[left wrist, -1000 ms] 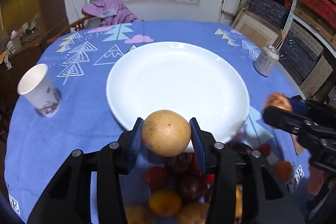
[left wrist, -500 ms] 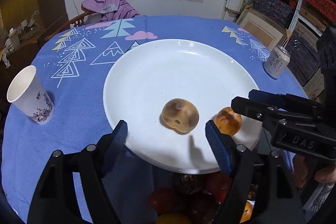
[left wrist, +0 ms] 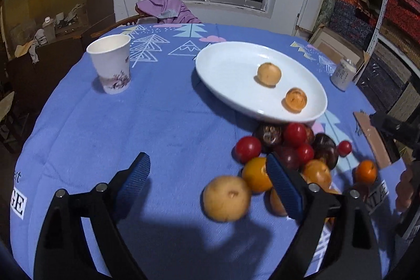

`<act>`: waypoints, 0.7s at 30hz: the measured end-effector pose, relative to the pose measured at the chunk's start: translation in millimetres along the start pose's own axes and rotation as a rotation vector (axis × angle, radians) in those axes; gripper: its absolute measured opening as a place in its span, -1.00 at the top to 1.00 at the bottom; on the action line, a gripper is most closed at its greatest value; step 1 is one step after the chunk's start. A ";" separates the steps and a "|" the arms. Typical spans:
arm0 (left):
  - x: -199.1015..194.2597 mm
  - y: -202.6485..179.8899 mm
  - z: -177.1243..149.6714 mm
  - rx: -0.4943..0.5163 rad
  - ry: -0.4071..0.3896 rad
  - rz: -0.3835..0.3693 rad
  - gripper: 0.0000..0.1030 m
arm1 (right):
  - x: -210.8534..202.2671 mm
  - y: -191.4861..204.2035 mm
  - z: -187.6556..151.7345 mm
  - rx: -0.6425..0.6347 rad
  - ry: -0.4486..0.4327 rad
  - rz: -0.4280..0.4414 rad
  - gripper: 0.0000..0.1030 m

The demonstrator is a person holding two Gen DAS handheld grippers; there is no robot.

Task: Organize fruits
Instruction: 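Grasp another pale yellow fruit with the left gripper while the right moves to a mandarin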

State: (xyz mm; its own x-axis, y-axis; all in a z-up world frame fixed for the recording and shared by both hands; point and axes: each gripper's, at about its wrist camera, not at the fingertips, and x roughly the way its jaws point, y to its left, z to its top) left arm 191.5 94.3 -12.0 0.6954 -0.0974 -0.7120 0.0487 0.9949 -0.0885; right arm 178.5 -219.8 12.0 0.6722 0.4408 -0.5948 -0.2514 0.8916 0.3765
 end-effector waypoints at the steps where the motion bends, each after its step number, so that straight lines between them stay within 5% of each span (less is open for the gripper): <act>1: 0.6 -3.5 -11.0 0.023 0.007 0.014 -0.70 | -7.7 -8.3 -9.3 0.026 -0.009 -0.002 -0.31; 6: 1.5 -23.0 -31.7 0.134 -0.013 0.095 -0.70 | -24.0 -31.9 -35.2 0.123 -0.015 0.009 -0.31; 10: 6.7 -32.5 -35.0 0.187 -0.011 0.126 -0.70 | -25.5 -25.2 -44.7 0.065 -0.008 -0.039 -0.31; 21: 33.7 -16.7 -28.6 0.113 0.106 0.081 -0.70 | -13.2 -22.3 -52.1 0.047 0.046 -0.099 -0.31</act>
State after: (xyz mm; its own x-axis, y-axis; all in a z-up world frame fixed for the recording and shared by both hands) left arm 193.6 73.7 -54.4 0.6212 -0.0135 -0.7835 0.0802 0.9957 0.0464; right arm 139.0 -240.2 -25.6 0.6592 0.3557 -0.6625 -0.1512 0.9258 0.3466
